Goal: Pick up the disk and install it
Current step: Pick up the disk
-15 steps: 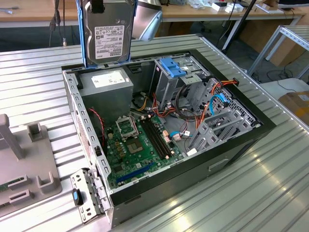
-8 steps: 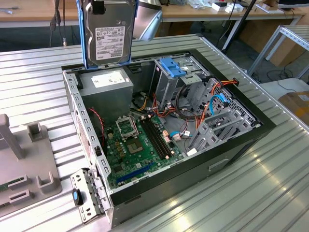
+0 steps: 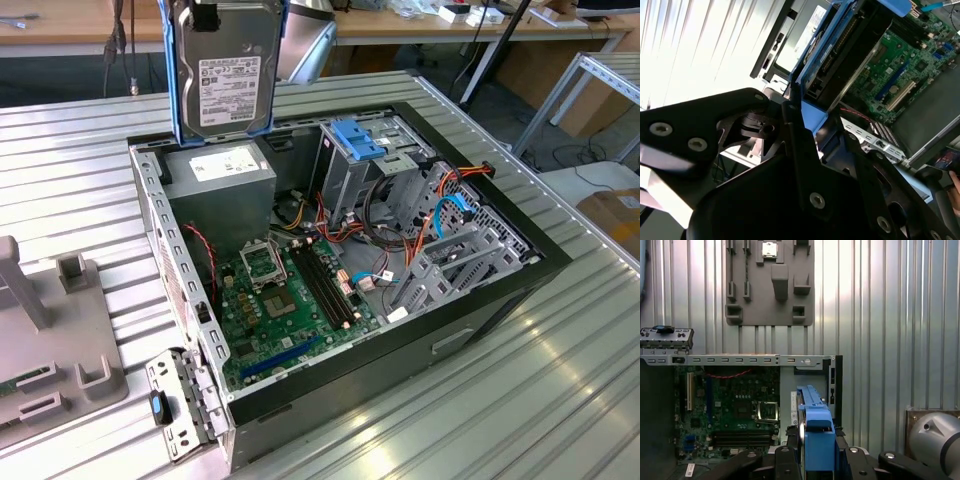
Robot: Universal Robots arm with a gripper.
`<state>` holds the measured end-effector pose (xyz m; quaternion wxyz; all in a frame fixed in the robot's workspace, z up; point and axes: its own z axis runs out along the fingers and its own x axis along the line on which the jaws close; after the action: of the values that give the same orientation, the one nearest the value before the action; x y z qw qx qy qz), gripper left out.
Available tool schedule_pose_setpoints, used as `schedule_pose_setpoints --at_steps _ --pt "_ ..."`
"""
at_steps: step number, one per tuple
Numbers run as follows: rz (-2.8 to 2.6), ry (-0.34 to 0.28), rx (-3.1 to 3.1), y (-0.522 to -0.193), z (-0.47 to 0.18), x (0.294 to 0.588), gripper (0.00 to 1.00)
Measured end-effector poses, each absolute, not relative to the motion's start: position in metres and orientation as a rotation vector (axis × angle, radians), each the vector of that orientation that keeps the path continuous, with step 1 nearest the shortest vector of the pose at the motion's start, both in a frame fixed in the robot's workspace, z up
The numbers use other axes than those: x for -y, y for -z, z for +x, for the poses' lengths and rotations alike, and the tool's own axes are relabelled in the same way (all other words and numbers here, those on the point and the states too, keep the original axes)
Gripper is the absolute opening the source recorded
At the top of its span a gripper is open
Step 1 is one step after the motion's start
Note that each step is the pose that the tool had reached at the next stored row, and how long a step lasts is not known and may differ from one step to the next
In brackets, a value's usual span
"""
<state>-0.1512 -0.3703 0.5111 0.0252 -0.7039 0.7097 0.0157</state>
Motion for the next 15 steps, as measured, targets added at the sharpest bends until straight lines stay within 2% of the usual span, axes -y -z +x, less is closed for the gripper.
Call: schedule_pose_setpoints --at_steps 15 --pt "-2.176 -0.049 -2.194 -0.5111 -0.1476 0.3710 0.36"
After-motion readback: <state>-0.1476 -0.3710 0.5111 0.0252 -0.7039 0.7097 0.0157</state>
